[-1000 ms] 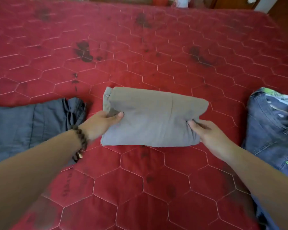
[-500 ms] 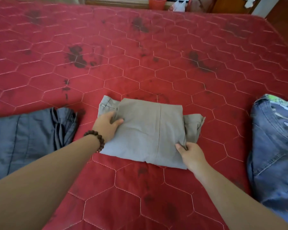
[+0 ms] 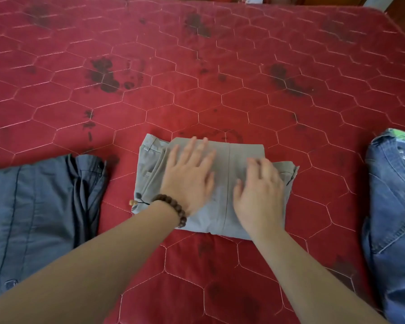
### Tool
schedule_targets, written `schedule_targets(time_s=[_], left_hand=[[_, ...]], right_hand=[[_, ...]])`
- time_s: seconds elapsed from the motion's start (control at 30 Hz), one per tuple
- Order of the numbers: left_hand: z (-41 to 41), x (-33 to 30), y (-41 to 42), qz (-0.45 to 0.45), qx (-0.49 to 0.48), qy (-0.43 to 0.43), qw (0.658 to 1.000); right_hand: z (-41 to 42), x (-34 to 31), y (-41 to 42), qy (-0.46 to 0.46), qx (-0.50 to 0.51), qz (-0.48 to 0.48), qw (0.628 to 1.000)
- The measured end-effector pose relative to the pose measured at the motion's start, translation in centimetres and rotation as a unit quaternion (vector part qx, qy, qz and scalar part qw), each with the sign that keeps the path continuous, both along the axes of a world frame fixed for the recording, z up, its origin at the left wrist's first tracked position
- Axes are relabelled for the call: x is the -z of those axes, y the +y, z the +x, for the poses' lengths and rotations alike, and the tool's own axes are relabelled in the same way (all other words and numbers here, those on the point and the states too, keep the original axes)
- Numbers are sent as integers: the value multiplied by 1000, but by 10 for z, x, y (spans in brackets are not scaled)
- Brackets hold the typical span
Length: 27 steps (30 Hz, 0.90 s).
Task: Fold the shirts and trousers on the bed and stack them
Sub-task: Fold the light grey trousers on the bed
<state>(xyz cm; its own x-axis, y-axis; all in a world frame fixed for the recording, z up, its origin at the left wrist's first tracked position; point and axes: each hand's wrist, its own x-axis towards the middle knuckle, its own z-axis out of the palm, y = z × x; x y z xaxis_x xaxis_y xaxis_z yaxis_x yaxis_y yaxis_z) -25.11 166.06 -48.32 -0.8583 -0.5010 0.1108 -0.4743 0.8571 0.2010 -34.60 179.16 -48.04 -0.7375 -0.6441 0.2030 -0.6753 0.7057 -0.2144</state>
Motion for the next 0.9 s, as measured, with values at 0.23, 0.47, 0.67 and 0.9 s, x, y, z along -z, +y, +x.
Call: schedule_targets(time_s=[0.23,0.47,0.67,0.9], left_hand=[[-5,55,-1,7,53,-140,989],[-2,58,-8,20,17,-123,992],[35,64,-30,37,-110,-153,981],[42,58,-28,35,-191,-142,971]], right_hand=[[-1,60,-29,-52,-132,107,984],[-3,64,-26,-78,-50,110,990],[-3,67,-3,-99,28,110,989],[-18,53,0,-138,-36,139,980]])
